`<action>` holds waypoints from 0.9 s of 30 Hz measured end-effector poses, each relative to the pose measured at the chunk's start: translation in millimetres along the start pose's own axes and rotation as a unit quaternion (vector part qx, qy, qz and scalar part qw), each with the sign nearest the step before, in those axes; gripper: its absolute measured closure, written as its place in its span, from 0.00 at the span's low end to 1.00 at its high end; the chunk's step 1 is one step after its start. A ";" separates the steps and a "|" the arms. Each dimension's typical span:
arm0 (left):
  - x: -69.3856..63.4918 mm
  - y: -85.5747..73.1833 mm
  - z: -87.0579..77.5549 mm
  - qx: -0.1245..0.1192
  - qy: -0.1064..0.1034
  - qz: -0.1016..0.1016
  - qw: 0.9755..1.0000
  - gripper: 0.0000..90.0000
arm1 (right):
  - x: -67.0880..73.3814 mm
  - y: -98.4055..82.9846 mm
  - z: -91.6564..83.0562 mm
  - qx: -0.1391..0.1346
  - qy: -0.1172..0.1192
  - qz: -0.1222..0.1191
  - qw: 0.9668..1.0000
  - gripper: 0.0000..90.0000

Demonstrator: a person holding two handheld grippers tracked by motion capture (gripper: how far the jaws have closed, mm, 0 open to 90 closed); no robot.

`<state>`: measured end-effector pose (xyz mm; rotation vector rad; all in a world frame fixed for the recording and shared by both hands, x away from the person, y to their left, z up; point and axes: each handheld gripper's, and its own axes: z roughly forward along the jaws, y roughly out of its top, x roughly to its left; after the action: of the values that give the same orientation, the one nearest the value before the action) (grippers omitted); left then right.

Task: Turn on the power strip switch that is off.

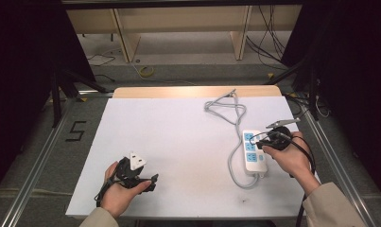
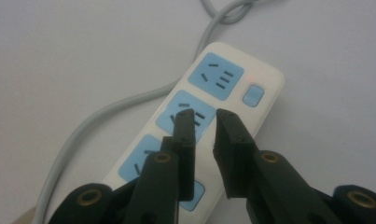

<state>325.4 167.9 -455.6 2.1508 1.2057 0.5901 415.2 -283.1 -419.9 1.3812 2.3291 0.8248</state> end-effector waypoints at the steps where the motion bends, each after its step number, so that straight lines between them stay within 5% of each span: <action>1: 0.1 0.0 0.1 0.000 0.000 0.000 1.000 0.17 | 0.9 -1.1 -0.1 -0.001 0.001 -0.001 1.000 0.86; 27: -0.1 -0.5 -0.1 0.000 -0.002 -0.001 1.000 0.17 | 7.5 -20.5 -15.8 -0.056 0.032 -0.031 0.997 0.73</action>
<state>325.0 168.0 -455.8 2.1502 1.2053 0.5853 388.9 -289.2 -419.9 1.2491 2.3212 0.9774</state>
